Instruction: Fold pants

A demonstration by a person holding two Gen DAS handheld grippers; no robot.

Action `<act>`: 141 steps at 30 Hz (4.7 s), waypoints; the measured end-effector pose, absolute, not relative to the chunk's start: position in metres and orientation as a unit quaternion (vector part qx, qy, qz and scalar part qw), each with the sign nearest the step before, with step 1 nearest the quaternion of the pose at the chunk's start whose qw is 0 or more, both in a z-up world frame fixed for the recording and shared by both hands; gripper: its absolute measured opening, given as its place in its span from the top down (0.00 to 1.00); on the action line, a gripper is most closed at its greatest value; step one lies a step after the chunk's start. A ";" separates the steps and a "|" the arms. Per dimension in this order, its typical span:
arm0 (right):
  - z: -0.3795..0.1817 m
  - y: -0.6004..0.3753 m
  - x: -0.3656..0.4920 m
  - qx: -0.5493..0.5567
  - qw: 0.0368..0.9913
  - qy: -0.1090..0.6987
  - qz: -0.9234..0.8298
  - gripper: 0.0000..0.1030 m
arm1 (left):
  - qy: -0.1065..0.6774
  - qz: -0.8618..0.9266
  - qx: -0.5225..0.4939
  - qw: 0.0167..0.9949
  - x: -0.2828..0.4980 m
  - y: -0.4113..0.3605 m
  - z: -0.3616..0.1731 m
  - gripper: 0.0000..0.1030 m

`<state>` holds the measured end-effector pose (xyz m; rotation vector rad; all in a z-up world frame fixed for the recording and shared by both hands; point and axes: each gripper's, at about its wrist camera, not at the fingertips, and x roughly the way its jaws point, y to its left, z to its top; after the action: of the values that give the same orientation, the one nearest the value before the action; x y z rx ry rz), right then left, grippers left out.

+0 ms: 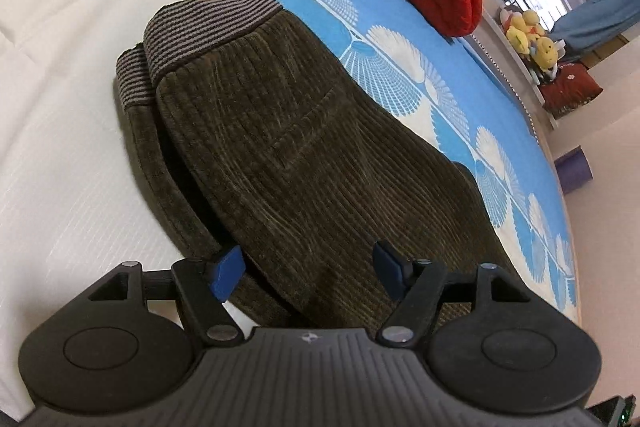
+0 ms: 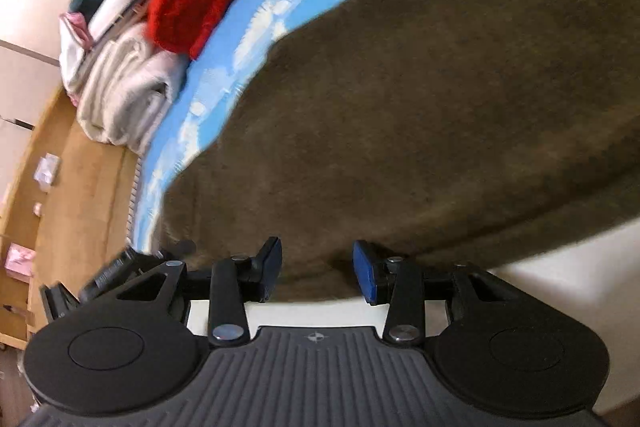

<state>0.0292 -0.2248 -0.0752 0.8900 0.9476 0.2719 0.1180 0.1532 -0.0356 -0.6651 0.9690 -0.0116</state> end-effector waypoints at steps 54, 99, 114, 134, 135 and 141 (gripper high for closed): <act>-0.054 -0.238 0.018 0.358 0.822 0.400 0.191 0.51 | 0.393 0.135 -0.325 0.850 0.120 0.196 -0.043 0.78; -0.079 -0.152 0.237 0.074 0.890 0.405 0.198 0.73 | 0.431 0.045 -0.217 0.875 0.155 0.192 -0.023 0.20; -0.083 -0.148 0.240 0.063 0.874 0.407 0.258 0.76 | 0.431 0.034 -0.251 0.866 0.153 0.203 -0.021 0.20; -0.075 -0.137 0.245 0.028 0.933 0.335 0.125 0.76 | 0.422 0.049 -0.303 0.853 0.158 0.211 -0.018 0.20; -0.070 -0.146 0.246 0.044 0.930 0.343 0.126 0.76 | 0.422 0.049 -0.304 0.853 0.158 0.212 -0.019 0.19; -0.054 -0.179 0.225 0.031 0.893 0.397 0.208 0.76 | 0.422 0.055 -0.296 0.855 0.159 0.207 -0.018 0.16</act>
<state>0.2252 -0.1789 -0.0537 0.0649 0.8236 0.4320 0.1593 0.2068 -0.0180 -0.6233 0.8868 0.1150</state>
